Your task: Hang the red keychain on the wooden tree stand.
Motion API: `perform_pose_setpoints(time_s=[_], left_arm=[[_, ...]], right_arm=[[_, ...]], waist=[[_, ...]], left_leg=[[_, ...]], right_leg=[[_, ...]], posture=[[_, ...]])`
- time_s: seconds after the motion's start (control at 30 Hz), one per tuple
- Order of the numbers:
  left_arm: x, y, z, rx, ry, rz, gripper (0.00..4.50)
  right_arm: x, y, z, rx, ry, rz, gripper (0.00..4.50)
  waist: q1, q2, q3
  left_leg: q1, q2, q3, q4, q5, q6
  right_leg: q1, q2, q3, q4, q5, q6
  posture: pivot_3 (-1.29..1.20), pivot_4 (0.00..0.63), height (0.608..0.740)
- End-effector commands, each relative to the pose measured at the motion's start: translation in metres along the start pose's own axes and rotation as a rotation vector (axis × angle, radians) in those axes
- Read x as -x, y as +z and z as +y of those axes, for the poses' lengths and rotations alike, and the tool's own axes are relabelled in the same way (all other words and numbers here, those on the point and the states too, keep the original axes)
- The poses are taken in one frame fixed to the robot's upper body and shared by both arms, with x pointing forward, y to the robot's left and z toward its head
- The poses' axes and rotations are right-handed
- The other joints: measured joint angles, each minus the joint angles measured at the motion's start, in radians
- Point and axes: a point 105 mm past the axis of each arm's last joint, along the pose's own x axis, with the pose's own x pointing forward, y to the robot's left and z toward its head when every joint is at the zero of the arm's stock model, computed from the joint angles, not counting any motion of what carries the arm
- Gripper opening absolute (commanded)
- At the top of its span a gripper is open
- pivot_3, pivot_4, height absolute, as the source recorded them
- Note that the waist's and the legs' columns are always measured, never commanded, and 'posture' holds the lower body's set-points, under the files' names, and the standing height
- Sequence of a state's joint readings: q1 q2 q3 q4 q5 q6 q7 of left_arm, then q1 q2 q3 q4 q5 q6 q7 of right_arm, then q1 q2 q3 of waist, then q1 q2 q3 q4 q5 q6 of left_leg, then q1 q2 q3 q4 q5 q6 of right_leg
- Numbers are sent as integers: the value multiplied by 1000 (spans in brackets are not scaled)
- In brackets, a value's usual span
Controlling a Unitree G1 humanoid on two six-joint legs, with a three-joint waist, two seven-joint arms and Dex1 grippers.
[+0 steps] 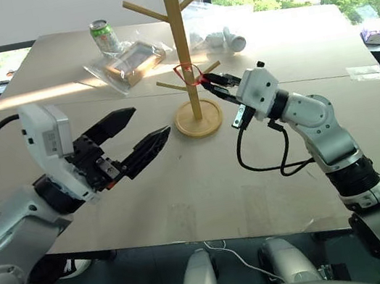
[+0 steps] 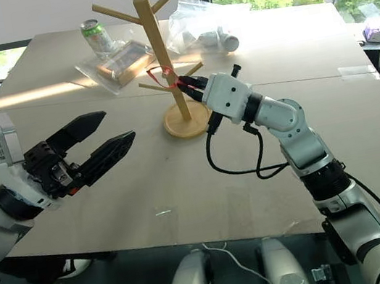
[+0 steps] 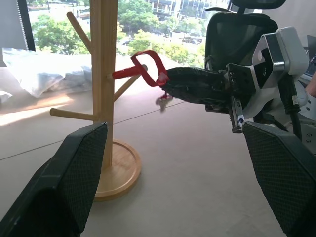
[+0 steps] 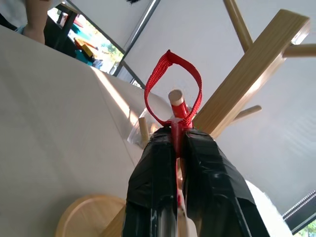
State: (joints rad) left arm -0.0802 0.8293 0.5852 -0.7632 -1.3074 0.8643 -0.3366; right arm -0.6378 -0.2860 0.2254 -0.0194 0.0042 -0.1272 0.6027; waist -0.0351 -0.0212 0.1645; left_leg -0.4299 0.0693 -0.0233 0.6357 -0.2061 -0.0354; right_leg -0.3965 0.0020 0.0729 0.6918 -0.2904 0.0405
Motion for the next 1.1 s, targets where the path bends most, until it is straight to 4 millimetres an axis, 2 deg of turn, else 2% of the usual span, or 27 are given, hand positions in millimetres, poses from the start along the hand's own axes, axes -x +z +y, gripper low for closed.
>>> perform_pose_setpoints(time_s=[0.03,0.4,0.67,0.77,0.93,1.0,1.1], left_arm=[[1,13,-1,-35,0,-40,4500],[-9,17,3,-46,-32,-43,4500],[-12,18,8,-44,-38,-39,4500],[-12,18,12,-47,-27,-26,4500],[-10,14,25,-65,18,30,4500],[-8,15,32,-78,40,56,4500],[0,19,46,-111,60,93,4500]], right_arm=[[0,11,-7,61,-23,-47,70],[-4,-3,-3,31,7,41,70],[-4,-12,-11,-40,-18,102,70],[-4,-13,-12,-56,-7,107,1146],[2,-14,-15,-73,24,121,3653],[11,-14,-19,-85,48,134,4469],[30,-8,-31,-118,104,152,4469]], waist=[[0,0,0],[-2,0,1],[-2,0,1],[-3,0,2],[-2,0,3],[-2,0,4],[-1,1,9]], left_leg=[[0,0,0,0,0,0],[0,0,0,0,0,0],[0,0,0,0,0,0],[0,0,0,0,0,0],[0,0,0,0,0,0],[0,0,0,0,0,0],[0,0,0,0,0,0]], right_leg=[[0,0,0,0,0,0],[0,0,0,1,0,0],[0,0,0,1,0,0],[0,0,0,1,0,0],[0,0,0,1,0,0],[0,0,0,1,0,0],[0,0,0,1,0,0]], posture=[[0,150,740],[0,150,740],[0,150,740],[0,150,740],[0,150,740],[0,150,740],[0,150,740]])
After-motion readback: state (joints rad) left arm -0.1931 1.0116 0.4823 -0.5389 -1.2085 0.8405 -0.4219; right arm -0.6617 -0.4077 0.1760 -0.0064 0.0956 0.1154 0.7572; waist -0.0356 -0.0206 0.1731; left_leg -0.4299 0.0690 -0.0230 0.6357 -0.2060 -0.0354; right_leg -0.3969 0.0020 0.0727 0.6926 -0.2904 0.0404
